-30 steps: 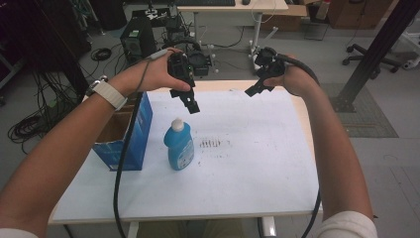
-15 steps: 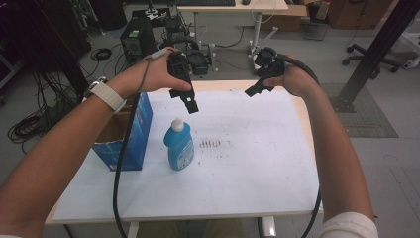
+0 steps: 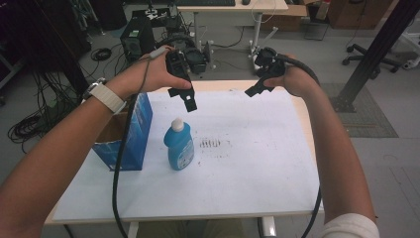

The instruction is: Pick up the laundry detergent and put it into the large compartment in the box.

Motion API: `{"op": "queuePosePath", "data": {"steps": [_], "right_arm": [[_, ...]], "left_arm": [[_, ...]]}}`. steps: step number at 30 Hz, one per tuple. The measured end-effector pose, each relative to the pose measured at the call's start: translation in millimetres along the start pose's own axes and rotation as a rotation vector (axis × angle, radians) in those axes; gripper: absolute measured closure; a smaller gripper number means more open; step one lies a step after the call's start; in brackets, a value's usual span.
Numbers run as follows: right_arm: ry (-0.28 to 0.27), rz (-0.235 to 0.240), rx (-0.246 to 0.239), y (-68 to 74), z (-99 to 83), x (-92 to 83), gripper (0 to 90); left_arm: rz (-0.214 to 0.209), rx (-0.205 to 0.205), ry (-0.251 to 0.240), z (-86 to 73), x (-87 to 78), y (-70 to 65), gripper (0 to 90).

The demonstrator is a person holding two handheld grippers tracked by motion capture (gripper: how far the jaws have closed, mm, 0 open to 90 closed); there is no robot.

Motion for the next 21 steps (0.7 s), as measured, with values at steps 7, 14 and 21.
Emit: {"op": "queuePosePath", "data": {"steps": [7,14,21], "right_arm": [[-0.003,-0.003,0.000,-0.2,0.1,-0.9,9.0],[-0.004,-0.007,0.002,-1.0,0.3,-0.6,9.0],[-0.004,-0.005,-0.005,-0.3,1.3,0.8,9.0]], "left_arm": [[0.001,-0.054,-0.006,-1.9,-2.7,0.6,12.0],[0.023,-0.095,0.001,-7.0,-6.7,2.6,12.0],[0.027,-0.132,0.005,-8.9,-8.9,1.5,12.0]]}}
Point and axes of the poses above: each handheld gripper's, and its own axes: x roughly forward along the jaws, z roughly out of its top, y roughly to its left, the point moved 3 cm from there along x, roughly forward along the jaws, and after that the axes turned 7 degrees about -y, right-handed, at the moved point
